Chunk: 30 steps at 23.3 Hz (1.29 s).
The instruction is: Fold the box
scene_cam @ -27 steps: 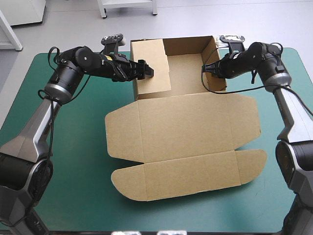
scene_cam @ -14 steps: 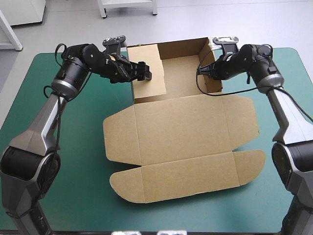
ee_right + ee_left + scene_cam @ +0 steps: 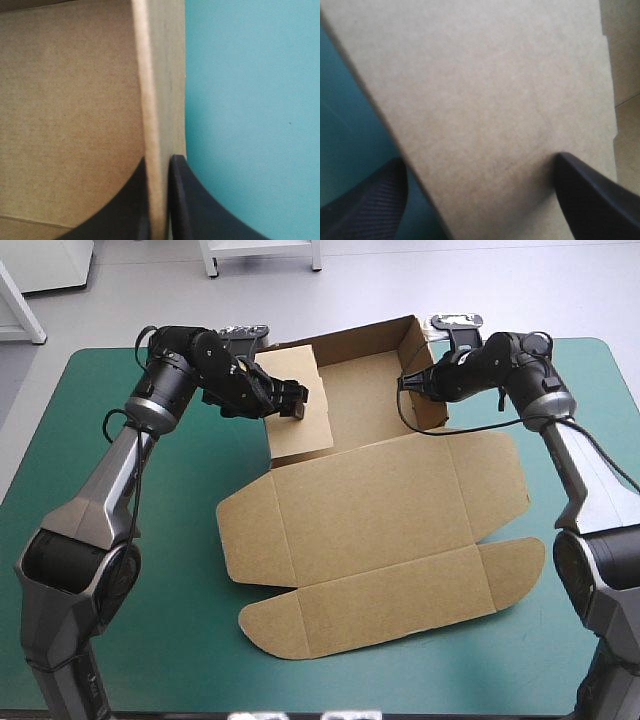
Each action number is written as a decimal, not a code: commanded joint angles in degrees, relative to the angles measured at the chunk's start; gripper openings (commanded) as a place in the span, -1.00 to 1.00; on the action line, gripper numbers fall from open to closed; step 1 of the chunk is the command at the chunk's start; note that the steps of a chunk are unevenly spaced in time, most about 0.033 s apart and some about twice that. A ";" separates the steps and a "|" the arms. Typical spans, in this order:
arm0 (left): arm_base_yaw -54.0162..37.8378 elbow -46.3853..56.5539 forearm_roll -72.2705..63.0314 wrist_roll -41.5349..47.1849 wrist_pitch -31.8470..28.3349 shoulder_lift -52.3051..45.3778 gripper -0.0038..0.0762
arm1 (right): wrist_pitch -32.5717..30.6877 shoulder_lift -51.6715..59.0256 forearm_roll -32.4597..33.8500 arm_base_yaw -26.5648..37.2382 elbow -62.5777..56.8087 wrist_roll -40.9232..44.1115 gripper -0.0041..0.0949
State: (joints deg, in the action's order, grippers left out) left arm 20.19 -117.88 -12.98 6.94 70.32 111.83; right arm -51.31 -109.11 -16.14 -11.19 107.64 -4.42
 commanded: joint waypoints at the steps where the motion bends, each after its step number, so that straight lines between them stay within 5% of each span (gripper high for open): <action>1: 0.04 -1.34 1.37 0.63 -1.22 -2.02 0.51 | 4.10 3.90 -10.40 -0.26 2.17 2.18 -0.92; 15: -0.07 -1.34 -8.99 -3.24 -10.61 -2.14 0.57 | 4.85 3.86 -14.97 -0.26 2.17 -1.37 -0.92; 24: -0.16 -1.34 -9.95 -3.50 -11.17 -1.89 0.57 | 6.45 3.86 -17.59 -0.26 2.17 -2.86 -0.92; 30: -1.00 -1.34 -25.01 -10.92 -15.98 -2.08 0.57 | 7.00 3.86 -19.49 -0.26 2.17 -4.51 -0.92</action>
State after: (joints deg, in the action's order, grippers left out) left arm 18.26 -118.01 -23.70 -0.40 59.32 112.08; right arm -46.81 -109.75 -20.66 -9.82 107.53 -9.18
